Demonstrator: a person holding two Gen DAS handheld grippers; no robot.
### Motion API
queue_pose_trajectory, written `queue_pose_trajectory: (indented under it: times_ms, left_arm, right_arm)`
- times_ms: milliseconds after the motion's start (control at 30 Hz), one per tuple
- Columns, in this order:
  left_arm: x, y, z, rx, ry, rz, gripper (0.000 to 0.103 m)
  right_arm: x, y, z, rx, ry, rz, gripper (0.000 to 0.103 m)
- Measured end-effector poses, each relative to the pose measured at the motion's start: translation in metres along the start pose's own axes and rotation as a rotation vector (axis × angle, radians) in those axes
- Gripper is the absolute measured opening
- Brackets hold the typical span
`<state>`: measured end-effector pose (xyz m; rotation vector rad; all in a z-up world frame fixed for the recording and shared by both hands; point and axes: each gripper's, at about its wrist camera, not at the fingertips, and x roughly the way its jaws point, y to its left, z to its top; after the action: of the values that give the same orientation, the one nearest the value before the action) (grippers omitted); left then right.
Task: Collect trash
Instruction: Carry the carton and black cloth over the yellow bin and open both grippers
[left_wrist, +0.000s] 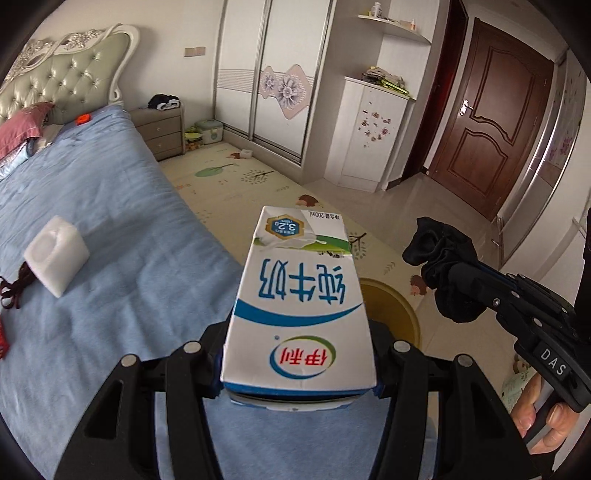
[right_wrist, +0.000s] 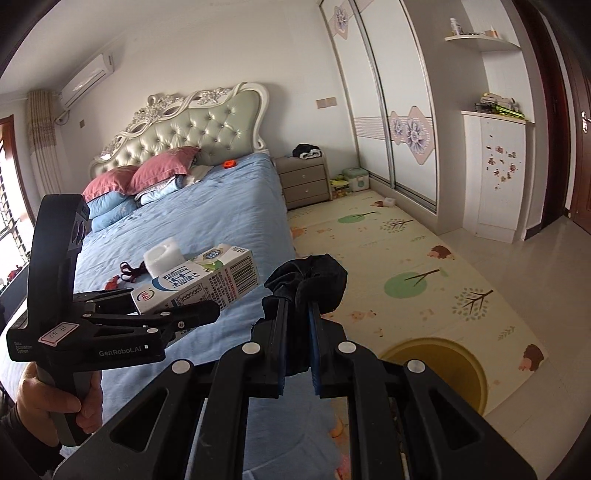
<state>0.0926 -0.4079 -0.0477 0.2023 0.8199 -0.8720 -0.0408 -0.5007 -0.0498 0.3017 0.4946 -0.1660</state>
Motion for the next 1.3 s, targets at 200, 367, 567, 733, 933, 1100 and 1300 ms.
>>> queue_pose_trajectory:
  times_ms: [200,367,567,733,933,1100,1300]
  left_arm:
    - [0.056,-0.042,0.009,0.041,0.101,-0.098,0.055]
    - [0.104,-0.067,0.012,0.053,0.189,-0.145,0.055]
    - [0.157,-0.084,0.011,0.034,0.301,-0.180,0.055]
    - [0.198,-0.088,0.020,0.016,0.386,-0.172,0.055]
    - [0.243,-0.095,0.032,0.005,0.462,-0.167,0.055]
    - [0.265,-0.093,0.027,-0.020,0.498,-0.170,0.055]
    - [0.274,-0.090,0.027,-0.047,0.513,-0.202,0.075]
  right_arm:
    - [-0.004,-0.051,-0.010,0.048,0.016,-0.083,0.011]
    - [0.005,-0.088,-0.023,0.080,0.053,-0.140,0.011]
    - [0.028,-0.127,-0.041,0.120,0.121,-0.169,0.011]
    - [0.051,-0.156,-0.054,0.148,0.185,-0.193,0.011]
    - [0.074,-0.189,-0.068,0.190,0.252,-0.218,0.011]
    - [0.083,-0.198,-0.074,0.194,0.285,-0.234,0.011]
    - [0.090,-0.204,-0.079,0.200,0.301,-0.242,0.033]
